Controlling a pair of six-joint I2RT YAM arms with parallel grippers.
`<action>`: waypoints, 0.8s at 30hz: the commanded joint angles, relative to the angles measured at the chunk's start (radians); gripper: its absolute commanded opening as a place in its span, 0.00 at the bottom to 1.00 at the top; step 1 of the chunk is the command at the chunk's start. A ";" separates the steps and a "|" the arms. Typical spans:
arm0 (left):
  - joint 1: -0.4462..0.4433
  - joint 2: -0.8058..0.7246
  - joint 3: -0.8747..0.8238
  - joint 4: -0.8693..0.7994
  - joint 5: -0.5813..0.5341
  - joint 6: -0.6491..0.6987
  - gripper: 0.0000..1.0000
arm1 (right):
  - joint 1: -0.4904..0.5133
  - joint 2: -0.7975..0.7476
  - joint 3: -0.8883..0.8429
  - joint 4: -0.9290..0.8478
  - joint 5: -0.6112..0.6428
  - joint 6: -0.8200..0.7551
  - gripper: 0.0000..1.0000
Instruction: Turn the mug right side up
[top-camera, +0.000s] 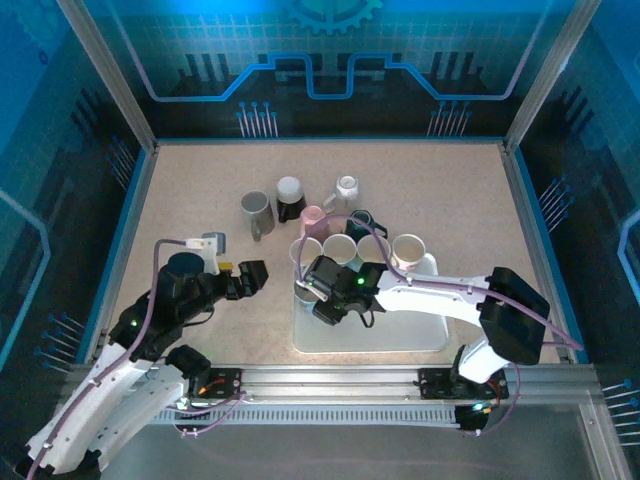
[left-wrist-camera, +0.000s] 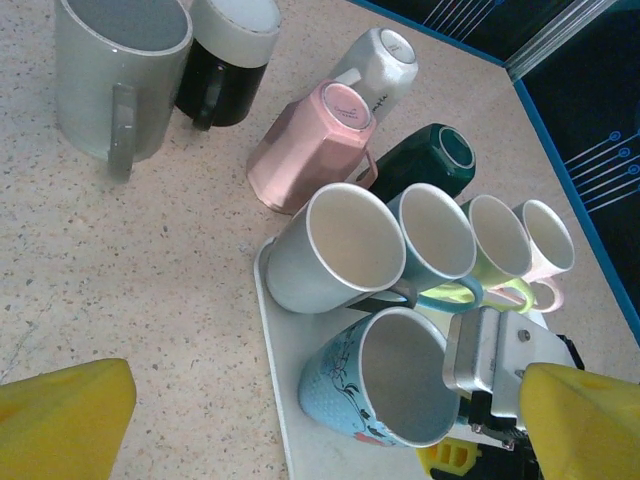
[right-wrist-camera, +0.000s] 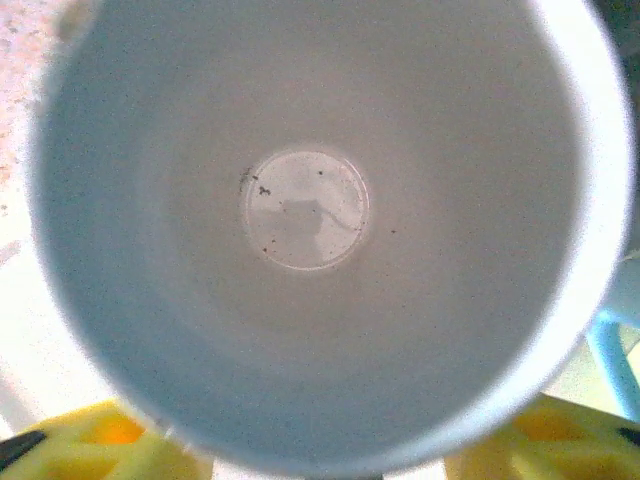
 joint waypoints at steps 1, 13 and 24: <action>0.005 0.016 0.061 -0.040 -0.025 0.009 0.99 | -0.014 -0.112 0.026 -0.034 -0.033 -0.008 0.62; 0.004 0.271 0.240 -0.081 -0.035 0.028 0.99 | -0.175 -0.501 0.077 -0.084 -0.160 0.092 0.63; 0.005 0.756 0.556 -0.116 0.001 0.321 0.99 | -0.274 -0.686 -0.045 -0.056 0.028 0.064 0.64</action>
